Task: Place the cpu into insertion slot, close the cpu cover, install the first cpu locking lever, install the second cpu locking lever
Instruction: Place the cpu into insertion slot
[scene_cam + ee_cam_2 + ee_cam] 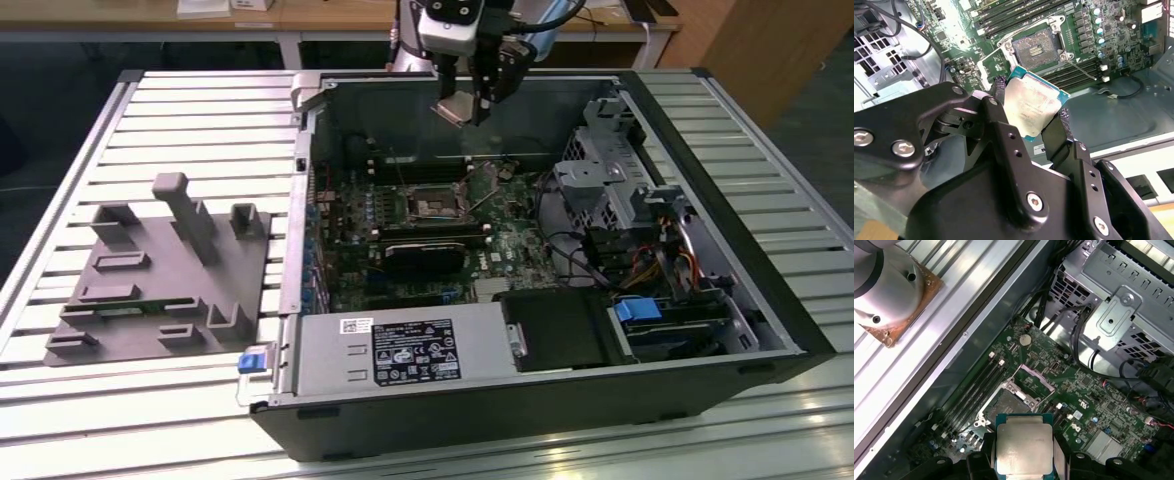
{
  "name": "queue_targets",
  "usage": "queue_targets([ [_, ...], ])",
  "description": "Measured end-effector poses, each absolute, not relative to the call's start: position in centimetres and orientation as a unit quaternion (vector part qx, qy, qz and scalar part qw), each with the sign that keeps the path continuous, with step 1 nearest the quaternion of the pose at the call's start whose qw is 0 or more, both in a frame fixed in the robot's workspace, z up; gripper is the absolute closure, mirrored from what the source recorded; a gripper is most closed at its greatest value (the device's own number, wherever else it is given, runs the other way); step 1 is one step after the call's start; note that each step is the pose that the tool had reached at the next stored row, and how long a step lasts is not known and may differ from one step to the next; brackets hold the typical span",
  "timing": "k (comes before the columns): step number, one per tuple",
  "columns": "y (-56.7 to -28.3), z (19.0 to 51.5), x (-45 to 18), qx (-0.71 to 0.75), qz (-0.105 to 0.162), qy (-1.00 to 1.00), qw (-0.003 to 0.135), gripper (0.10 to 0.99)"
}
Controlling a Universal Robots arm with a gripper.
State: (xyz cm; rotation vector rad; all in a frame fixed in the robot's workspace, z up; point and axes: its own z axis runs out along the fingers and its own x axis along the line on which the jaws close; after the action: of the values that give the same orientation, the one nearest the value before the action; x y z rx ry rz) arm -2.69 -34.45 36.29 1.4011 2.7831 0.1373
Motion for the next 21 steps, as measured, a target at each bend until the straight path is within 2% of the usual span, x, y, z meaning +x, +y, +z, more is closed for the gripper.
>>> queue_targets([
  [21,-34.38,36.10,-2.69,0.497,0.043,0.867,0.014,0.545],
])
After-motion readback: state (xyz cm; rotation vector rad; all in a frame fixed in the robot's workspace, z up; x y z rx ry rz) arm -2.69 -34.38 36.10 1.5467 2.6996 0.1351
